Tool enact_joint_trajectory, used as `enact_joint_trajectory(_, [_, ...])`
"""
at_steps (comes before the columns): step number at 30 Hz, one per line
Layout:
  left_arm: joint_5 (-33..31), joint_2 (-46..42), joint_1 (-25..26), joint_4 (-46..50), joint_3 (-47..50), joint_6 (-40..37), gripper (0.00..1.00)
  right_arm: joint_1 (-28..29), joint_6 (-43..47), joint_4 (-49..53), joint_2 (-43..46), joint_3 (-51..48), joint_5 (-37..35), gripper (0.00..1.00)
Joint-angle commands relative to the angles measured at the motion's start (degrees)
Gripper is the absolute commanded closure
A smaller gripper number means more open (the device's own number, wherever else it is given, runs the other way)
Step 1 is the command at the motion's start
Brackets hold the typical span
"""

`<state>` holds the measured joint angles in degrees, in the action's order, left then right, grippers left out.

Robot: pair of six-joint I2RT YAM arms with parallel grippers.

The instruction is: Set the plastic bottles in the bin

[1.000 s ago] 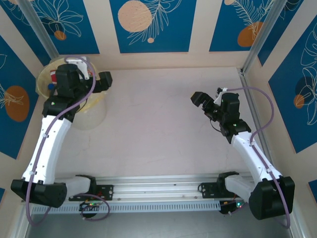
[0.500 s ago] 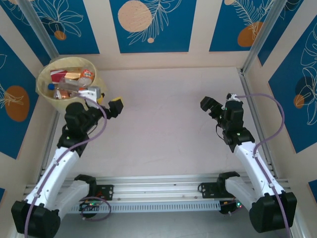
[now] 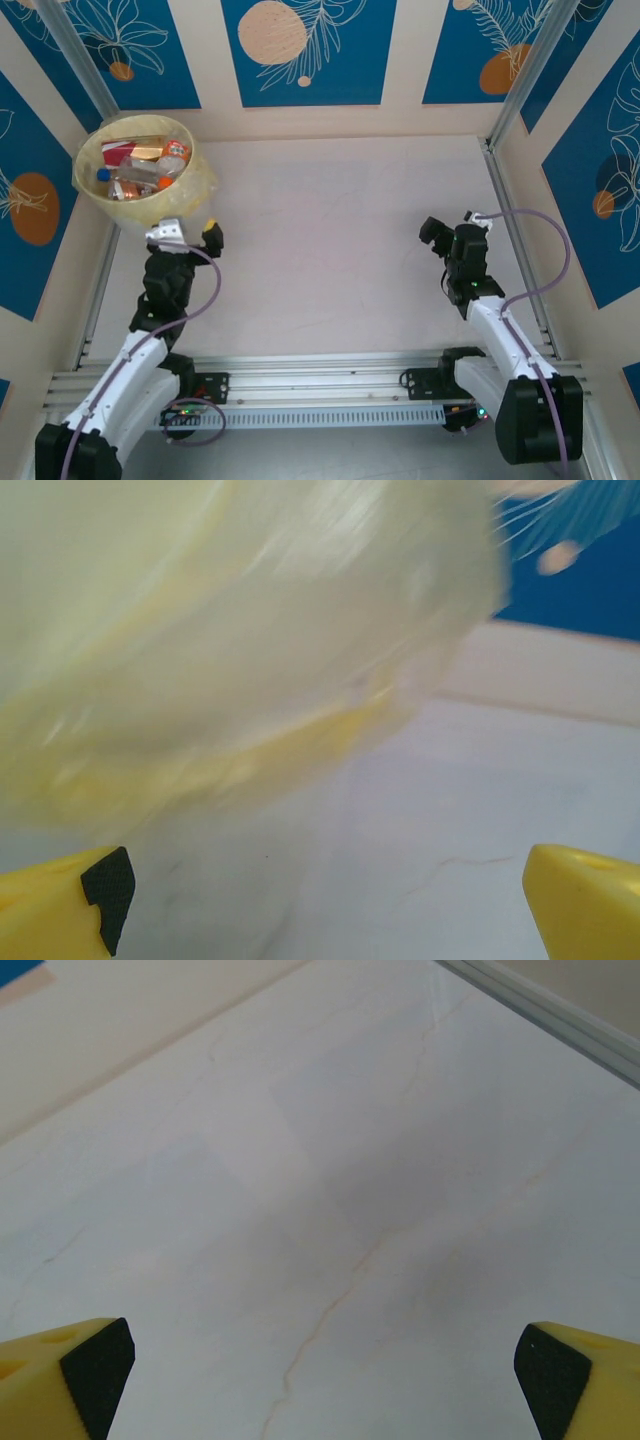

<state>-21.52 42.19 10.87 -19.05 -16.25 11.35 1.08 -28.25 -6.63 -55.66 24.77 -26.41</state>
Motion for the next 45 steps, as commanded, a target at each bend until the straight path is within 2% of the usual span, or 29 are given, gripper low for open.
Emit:
enact_joint_trajectory(1, [-3.86, 4.76, -1.30, -3.80, 0.17, -3.38, 0.00, -1.06, 4.39, -7.40, -2.85, -1.39, -0.03, 0.00])
enact_joint_trajectory(4, [-1.28, 12.40, -2.27, -8.51, 0.14, -4.18, 0.00, -2.76, 8.09, -10.97, -6.76, -1.30, 5.64, 0.00])
enact_joint_trajectory(6, [3.78, 17.51, -3.78, -12.91, 0.08, -5.49, 0.00, -3.53, 9.77, -11.20, -8.91, -0.44, 9.30, 0.01])
enact_joint_trajectory(8, [8.29, 22.63, -4.45, -15.74, -0.86, -7.67, 0.00, -3.88, 10.28, -11.77, -10.27, -0.16, 10.84, 0.00])
enact_joint_trajectory(10, [10.14, 27.52, -4.50, -17.87, -2.09, -10.03, 0.00, -4.28, 10.28, -13.31, -11.23, -0.37, 12.04, 0.00])
enact_joint_trajectory(12, [12.01, 32.75, -4.44, -26.30, -1.33, -12.49, 0.00, -4.66, 10.19, -14.08, -11.99, -0.30, 13.49, 0.01])
enact_joint_trajectory(17, [18.33, 38.76, -4.72, -34.56, -0.30, -16.40, 0.00, -4.92, 11.34, -15.06, -13.31, -0.04, 18.76, 0.00])
enact_joint_trajectory(20, [16.08, 46.82, -4.81, -40.47, -1.74, -15.95, 0.00, -4.86, 11.71, -16.12, -13.93, -0.27, 19.60, 0.00])
enact_joint_trajectory(22, [9.40, 45.45, -4.86, -30.06, -5.54, -12.94, 0.00, -4.86, 12.06, -18.15, -14.51, -1.09, 18.87, 0.00])
enact_joint_trajectory(23, [5.26, 46.17, -4.90, -34.22, -4.48, -11.63, 0.00, -4.94, 12.35, -19.07, -14.87, -1.41, 18.47, 0.00])
enact_joint_trajectory(24, [4.60, 45.86, -5.06, -34.65, -3.64, -10.91, 0.00, -4.95, 12.56, -19.73, -15.27, -1.47, 17.97, 0.00])
enact_joint_trajectory(31, [4.59, 45.88, -5.10, -32.86, -4.69, -11.00, 0.00, -4.95, 11.97, -26.70, -19.92, -1.73, 15.48, 0.01])
enact_joint_trajectory(35, [4.59, 45.82, -5.07, -32.61, -4.74, -10.99, 0.00, -3.94, 14.49, -29.64, -21.50, -1.38, 13.80, 0.00])
enact_joint_trajectory(37, [4.62, 45.83, -5.10, -32.54, -4.76, -10.97, 0.00, -3.29, 15.74, -36.90, -22.26, -4.03, 12.57, 0.00])
enact_joint_trajectory(40, [4.67, 45.78, -5.07, -32.54, -4.75, -11.01, 0.00, -1.95, 18.67, -46.80, -24.36, -8.51, 15.07, 0.00])
enact_joint_trajectory(43, [4.68, 45.78, -5.09, -32.54, -4.84, -11.00, 0.00, -1.43, 19.58, -57.19, -32.61, -9.34, 16.09, 0.01])
enact_joint_trajectory(44, [4.64, 45.81, -5.08, -32.47, -4.84, -10.94, 0.00, -1.35, 19.39, -52.00, -32.31, -6.57, 16.08, 0.00])
enact_joint_trajectory(45, [4.66, 45.78, -5.11, -32.46, -4.84, -10.96, 0.00, -1.32, 19.88, -38.03, -30.71, -0.90, 16.99, 0.01])
